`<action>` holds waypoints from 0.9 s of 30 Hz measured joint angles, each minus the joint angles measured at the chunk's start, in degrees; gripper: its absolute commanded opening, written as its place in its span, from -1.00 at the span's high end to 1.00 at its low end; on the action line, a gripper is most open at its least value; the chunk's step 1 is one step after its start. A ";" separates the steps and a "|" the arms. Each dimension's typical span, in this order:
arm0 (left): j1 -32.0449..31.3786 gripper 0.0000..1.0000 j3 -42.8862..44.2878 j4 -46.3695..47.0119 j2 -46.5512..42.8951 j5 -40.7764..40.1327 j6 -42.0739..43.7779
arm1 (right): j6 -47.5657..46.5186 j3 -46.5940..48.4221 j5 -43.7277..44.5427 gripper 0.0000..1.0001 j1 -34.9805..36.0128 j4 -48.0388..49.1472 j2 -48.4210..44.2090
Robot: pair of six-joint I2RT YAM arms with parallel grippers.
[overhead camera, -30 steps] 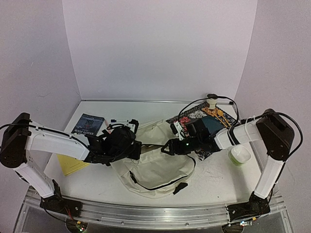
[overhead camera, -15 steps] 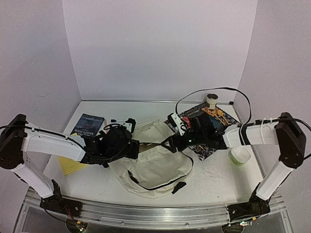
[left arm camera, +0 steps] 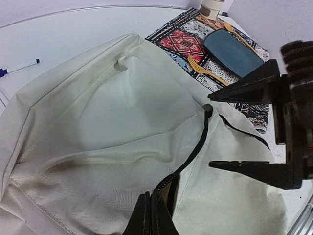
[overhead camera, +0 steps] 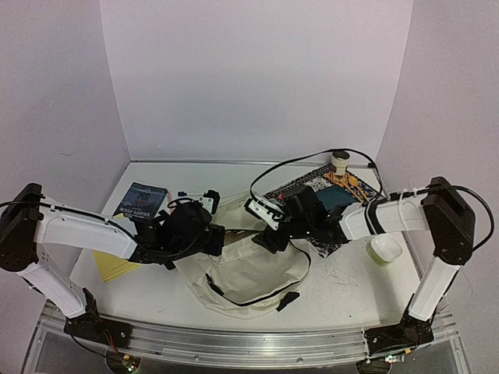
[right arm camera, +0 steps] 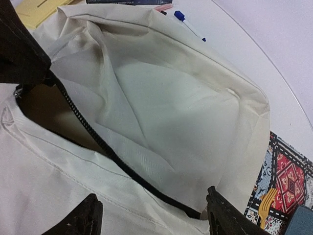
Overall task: Pack the student bag
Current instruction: Pass from the left arm to the right
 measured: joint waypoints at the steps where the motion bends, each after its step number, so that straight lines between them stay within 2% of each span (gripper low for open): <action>1: 0.00 1.00 0.00 0.06 -0.04 0.05 0.04 | -0.93 0.70 0.67 -0.36 0.19 0.15 0.98; 7: 0.00 1.00 0.00 0.09 -0.62 0.63 1.19 | -3.51 3.22 4.74 0.04 0.51 2.79 4.99; 8: 0.00 1.00 0.00 0.08 -0.66 0.73 1.35 | -3.63 3.38 5.43 0.14 0.51 3.33 5.24; 12: -0.02 1.00 -0.08 0.12 -0.83 1.03 1.89 | -3.69 3.49 7.85 0.77 0.51 5.65 5.42; 14: -0.02 1.00 -0.50 0.21 -1.33 1.03 2.34 | -3.98 3.47 8.61 0.92 0.64 6.60 5.42; 17: -0.05 1.00 -1.68 0.60 -2.68 1.03 2.89 | -3.26 2.90 8.97 1.00 0.89 7.54 4.77; 21: -0.17 1.00 -2.62 1.20 -4.17 1.05 3.06 | -1.56 1.27 8.99 1.00 1.33 7.48 2.06; 24: -0.42 0.78 -2.82 2.18 -4.61 1.06 3.17 | 0.83 0.50 9.47 1.00 1.47 6.99 0.08; 27: -0.42 0.66 -2.82 2.78 -4.62 0.79 3.17 | 3.95 -0.82 11.07 1.00 1.45 6.10 -1.69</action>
